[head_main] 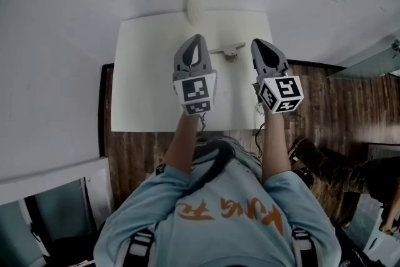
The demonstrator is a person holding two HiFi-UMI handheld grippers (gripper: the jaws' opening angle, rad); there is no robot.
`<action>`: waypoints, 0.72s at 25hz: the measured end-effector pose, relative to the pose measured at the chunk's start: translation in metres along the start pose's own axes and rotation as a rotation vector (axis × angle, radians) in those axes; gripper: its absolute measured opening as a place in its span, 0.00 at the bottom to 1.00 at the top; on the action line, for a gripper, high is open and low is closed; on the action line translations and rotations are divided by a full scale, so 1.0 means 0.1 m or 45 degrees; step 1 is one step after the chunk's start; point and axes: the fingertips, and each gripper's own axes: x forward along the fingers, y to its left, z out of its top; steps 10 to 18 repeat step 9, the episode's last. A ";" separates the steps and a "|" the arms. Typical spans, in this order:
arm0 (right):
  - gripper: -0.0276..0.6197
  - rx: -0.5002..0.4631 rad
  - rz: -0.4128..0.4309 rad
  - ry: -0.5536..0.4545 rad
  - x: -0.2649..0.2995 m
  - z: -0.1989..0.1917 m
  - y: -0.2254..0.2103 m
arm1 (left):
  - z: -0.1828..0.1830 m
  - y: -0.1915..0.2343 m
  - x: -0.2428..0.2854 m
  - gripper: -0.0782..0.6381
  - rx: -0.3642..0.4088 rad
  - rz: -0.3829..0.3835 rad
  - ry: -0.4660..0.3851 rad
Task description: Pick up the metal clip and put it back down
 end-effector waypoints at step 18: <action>0.06 -0.010 0.012 -0.011 -0.02 0.03 0.09 | 0.01 0.03 -0.04 0.14 0.007 -0.026 0.001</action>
